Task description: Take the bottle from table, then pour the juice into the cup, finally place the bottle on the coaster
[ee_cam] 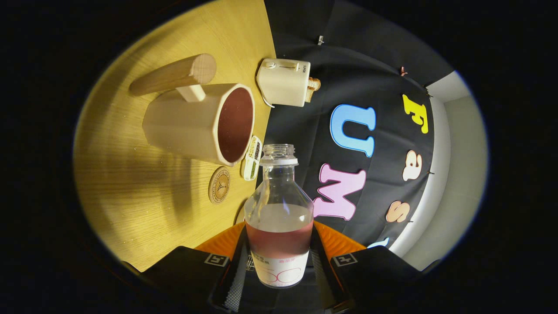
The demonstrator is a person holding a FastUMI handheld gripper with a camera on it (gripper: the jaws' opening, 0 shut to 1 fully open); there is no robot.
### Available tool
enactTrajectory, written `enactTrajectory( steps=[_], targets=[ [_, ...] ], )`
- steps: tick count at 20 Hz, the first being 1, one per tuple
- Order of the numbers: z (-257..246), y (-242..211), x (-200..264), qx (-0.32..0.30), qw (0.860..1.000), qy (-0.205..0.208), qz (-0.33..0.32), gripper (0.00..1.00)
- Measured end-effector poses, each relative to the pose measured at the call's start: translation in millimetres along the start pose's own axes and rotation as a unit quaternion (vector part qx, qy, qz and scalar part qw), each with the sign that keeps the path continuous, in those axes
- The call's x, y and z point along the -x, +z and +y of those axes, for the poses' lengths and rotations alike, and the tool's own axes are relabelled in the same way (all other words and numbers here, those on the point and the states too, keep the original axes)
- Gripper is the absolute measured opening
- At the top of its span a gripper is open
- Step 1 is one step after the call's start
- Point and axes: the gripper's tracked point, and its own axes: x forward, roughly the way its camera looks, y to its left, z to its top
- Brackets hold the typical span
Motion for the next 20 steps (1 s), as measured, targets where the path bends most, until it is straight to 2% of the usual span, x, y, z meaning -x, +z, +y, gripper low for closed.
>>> enactTrajectory(
  steps=[20],
  targets=[
    [3.8,-5.0,-4.1,0.055,0.998,-0.005,-0.026,0.70]
  ],
)
